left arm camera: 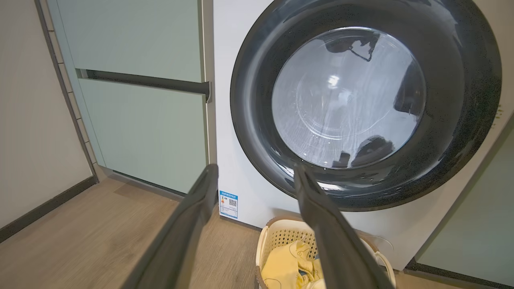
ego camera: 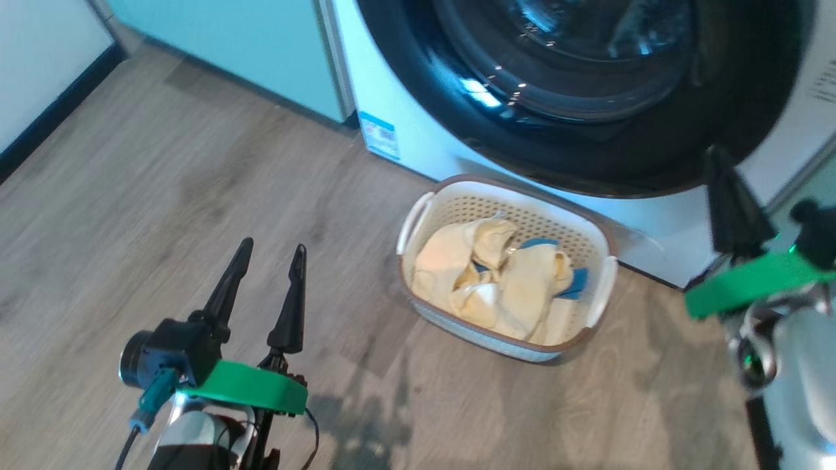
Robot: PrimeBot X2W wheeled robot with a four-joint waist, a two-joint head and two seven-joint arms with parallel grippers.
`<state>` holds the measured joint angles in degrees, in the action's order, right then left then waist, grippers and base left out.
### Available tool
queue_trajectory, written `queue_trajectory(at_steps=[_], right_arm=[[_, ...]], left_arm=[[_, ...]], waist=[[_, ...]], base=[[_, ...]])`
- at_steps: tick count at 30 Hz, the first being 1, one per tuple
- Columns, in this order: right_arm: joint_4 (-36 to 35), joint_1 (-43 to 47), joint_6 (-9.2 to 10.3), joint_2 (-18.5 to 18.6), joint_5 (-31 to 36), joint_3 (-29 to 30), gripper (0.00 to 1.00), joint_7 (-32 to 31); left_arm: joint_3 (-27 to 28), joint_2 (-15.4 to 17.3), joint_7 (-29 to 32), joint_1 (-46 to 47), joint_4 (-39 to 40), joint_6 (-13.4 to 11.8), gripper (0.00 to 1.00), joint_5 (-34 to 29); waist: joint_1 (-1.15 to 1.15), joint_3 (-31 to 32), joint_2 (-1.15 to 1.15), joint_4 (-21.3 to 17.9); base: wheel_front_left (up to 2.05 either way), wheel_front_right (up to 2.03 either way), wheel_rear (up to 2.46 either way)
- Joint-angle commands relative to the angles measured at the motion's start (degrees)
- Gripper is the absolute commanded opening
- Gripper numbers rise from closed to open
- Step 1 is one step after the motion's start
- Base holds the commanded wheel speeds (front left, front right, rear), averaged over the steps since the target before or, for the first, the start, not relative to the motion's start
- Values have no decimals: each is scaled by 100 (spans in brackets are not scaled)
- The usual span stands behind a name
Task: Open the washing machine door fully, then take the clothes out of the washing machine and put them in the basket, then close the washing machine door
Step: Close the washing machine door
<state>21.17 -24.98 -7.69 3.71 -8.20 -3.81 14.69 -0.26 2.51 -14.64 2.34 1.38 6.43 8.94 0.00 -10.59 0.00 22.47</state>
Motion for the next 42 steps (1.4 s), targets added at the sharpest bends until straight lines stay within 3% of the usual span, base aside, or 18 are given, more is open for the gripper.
queue_trajectory(at_steps=[1, 12, 13, 14, 15, 16, 26, 42], right_arm=[[-371, 78, 20, -53, -58, -146, 0, 31], [-1389, 1280, 20, -80, -206, -337, 0, 31], [-1444, 1368, 20, -80, -235, -345, 38, 31], [-1503, 1446, 20, -81, -272, -343, 68, 31], [-1561, 1519, 20, -81, -302, -329, 89, 31], [-1603, 1594, 20, -81, -332, -307, 100, 31], [-1947, 2137, 20, -82, -394, 45, 100, 31], [-2420, 3112, 20, -83, -292, 255, 100, 31]], left_arm=[[203, 48, -36, 56, 186, 15, 100, -103], [236, 152, -36, -18, 152, 65, 100, -165], [238, 162, -36, -22, 143, 68, 100, -156], [243, 178, -36, -25, 138, 71, 100, -157], [250, 187, -36, -29, 135, 73, 100, -154], [255, 198, -36, -39, 129, 75, 100, -152], [351, 257, -36, -147, 31, 77, 100, -125], [380, 305, -36, -294, -214, 66, 100, -66]], waist=[[0, 127, 0, -258], [0, 367, 0, -1132], [0, 382, 0, -1201], [0, 395, 0, -1270], [0, 415, 0, -1340], [0, 435, 0, -1406], [0, 524, 0, -1945], [0, 726, 0, -2313]], base=[[0, 0, 0], [0, 0, 0], [0, 0, 0], [0, 0, 0], [0, 0, 0], [0, 0, 0], [0, 0, 0], [0, 0, 0]])
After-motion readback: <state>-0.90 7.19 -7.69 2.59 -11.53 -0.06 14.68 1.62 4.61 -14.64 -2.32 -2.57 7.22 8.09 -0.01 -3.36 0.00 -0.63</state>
